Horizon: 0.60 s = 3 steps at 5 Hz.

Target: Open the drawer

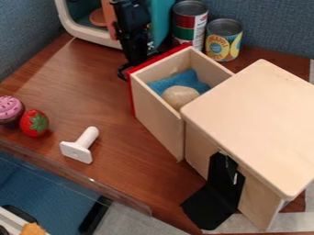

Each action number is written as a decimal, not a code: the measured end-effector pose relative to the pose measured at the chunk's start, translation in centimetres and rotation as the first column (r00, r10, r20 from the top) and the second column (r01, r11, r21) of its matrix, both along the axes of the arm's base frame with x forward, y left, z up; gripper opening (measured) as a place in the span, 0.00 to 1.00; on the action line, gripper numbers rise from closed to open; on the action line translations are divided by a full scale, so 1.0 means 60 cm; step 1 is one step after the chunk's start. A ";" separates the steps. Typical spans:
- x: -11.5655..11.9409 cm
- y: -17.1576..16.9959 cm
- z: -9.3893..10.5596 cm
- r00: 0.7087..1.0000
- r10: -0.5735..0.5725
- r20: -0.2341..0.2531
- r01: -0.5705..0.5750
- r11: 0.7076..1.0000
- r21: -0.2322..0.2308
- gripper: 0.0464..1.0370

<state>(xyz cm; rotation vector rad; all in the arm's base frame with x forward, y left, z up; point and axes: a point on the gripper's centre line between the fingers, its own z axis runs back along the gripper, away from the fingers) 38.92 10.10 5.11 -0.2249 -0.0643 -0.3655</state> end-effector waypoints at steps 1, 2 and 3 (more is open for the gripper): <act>0.008 0.001 0.000 0.998 0.052 0.023 -0.052 0.999 -0.011 0.06; 0.010 0.006 -0.004 0.994 0.100 0.035 -0.099 0.995 -0.021 0.06; 0.006 0.008 -0.013 0.992 0.123 0.033 -0.122 0.992 -0.018 0.09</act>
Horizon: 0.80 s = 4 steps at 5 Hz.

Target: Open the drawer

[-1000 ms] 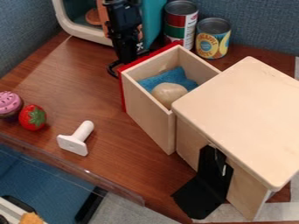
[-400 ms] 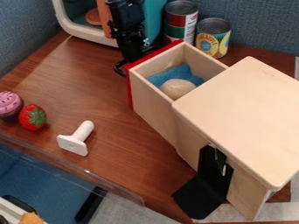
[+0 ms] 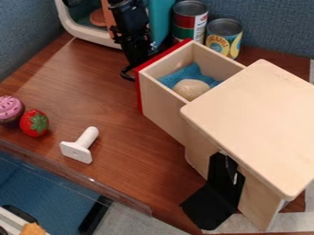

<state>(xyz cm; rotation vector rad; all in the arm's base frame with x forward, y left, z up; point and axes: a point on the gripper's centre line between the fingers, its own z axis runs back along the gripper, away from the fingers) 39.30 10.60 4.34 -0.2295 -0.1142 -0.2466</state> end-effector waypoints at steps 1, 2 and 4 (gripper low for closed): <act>-0.012 0.003 -0.014 0.999 0.020 -0.029 -0.020 0.999 0.025 0.31; -0.023 -0.002 -0.010 0.998 -0.029 -0.063 0.030 0.999 0.013 0.62; -0.046 -0.008 0.114 0.988 -0.157 -0.015 0.157 0.987 0.030 0.97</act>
